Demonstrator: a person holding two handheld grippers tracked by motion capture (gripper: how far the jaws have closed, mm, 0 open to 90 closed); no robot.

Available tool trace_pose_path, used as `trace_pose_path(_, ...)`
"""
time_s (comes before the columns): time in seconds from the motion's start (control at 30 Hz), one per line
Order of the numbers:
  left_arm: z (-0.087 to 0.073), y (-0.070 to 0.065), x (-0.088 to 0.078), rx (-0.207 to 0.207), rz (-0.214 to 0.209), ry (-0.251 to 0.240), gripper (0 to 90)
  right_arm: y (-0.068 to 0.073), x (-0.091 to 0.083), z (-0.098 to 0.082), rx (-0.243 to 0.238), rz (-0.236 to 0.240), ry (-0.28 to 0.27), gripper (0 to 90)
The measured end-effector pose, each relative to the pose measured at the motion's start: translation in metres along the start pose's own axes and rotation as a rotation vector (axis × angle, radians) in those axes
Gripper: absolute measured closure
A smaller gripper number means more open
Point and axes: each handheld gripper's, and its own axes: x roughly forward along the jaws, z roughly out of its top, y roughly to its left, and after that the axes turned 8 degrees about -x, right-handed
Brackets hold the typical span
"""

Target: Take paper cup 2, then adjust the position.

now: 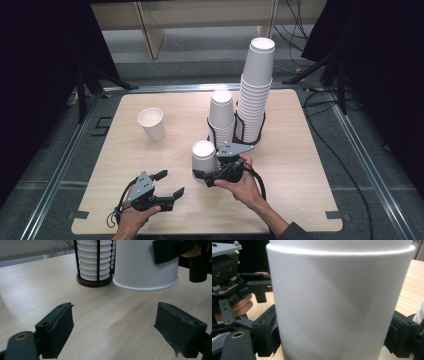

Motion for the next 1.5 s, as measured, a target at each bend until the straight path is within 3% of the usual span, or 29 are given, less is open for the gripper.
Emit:
trace_pose_path(0.07, 0.0, 0.0, 0.001, 0.0, -0.002, -0.006, 14.3, 0.002, 0.003, -0.003, 0.008, -0.001, 0.012, 17.0)
trace_pose_path(0.1, -0.001, 0.0, 0.002, 0.001, -0.013, -0.018, 14.3, 0.002, 0.005, -0.005, 0.006, 0.021, 0.001, 17.0)
trace_pose_path(0.17, -0.001, -0.001, 0.002, 0.001, -0.022, -0.027, 14.3, 0.004, 0.006, -0.006, 0.009, 0.004, 0.015, 17.0)
trace_pose_path(0.23, 0.0, -0.002, 0.0, 0.009, -0.013, -0.008, 14.3, 0.006, 0.008, -0.006, 0.01, 0.024, 0.001, 17.0)
trace_pose_path(0.4, 0.001, -0.004, 0.002, 0.01, -0.033, -0.015, 14.3, 0.008, 0.009, -0.004, 0.005, 0.018, -0.012, 17.0)
trace_pose_path(0.47, 0.0, -0.006, 0.005, 0.0, -0.044, -0.024, 14.3, 0.009, 0.01, -0.004, 0.021, 0.031, -0.006, 17.0)
trace_pose_path(0.5, 0.0, -0.007, 0.005, -0.007, -0.055, -0.017, 14.3, 0.009, 0.01, -0.004, 0.001, 0.016, -0.003, 17.0)
trace_pose_path(0.57, 0.0, -0.008, 0.008, -0.012, -0.077, -0.028, 14.3, 0.01, 0.013, -0.004, 0.004, 0.038, -0.016, 17.0)
trace_pose_path(0.67, 0.0, -0.008, 0.009, -0.018, -0.076, -0.034, 14.3, 0.013, 0.013, -0.004, 0.021, 0.04, 0.008, 17.0)
trace_pose_path(0.8, 0.001, -0.008, 0.01, -0.034, -0.092, -0.036, 14.3, 0.015, 0.018, -0.004, 0.008, 0.044, -0.013, 17.1)
trace_pose_path(0.97, 0.002, -0.01, 0.012, -0.043, -0.114, -0.044, 14.3, 0.021, 0.022, -0.002, -0.003, 0.052, -0.002, 17.3)
trace_pose_path(1.0, 0.002, -0.01, 0.013, -0.043, -0.121, -0.046, 14.3, 0.021, 0.023, -0.002, -0.018, 0.06, -0.024, 17.3)
trace_pose_path(1.03, 0.001, -0.01, 0.015, -0.047, -0.135, -0.059, 14.3, 0.023, 0.022, -0.001, -0.005, 0.063, -0.007, 17.4)
trace_pose_path(1.07, 0.001, -0.011, 0.015, -0.049, -0.13, -0.053, 14.3, 0.023, 0.024, -0.001, -0.031, 0.066, -0.033, 17.5)
trace_pose_path(1.17, 0.001, -0.012, 0.017, -0.042, -0.142, -0.049, 14.0, 0.026, 0.025, 0.0, -0.064, 0.069, -0.039, 17.7)
trace_pose_path(1.3, 0.002, -0.014, 0.019, -0.04, -0.135, -0.039, 8.5, 0.029, 0.026, 0.001, -0.086, 0.071, -0.052, 17.7)
trace_pose_path(1.33, 0.001, -0.014, 0.021, -0.056, -0.146, -0.057, 7.6, 0.031, 0.026, 0.001, -0.077, 0.074, -0.045, 17.7)
trace_pose_path(1.4, 0.001, -0.014, 0.022, -0.071, -0.145, -0.044, 5.6, 0.031, 0.027, 0.001, -0.094, 0.073, -0.053, 17.8)
trace_pose_path(1.43, 0.001, -0.014, 0.022, -0.077, -0.146, -0.045, 4.7, 0.033, 0.028, 0.001, -0.08, 0.086, -0.066, 17.8)
trace_pose_path(1.5, 0.001, -0.014, 0.025, -0.084, -0.159, -0.064, 3.4, 0.034, 0.027, 0.001, -0.092, 0.088, -0.049, 17.8)
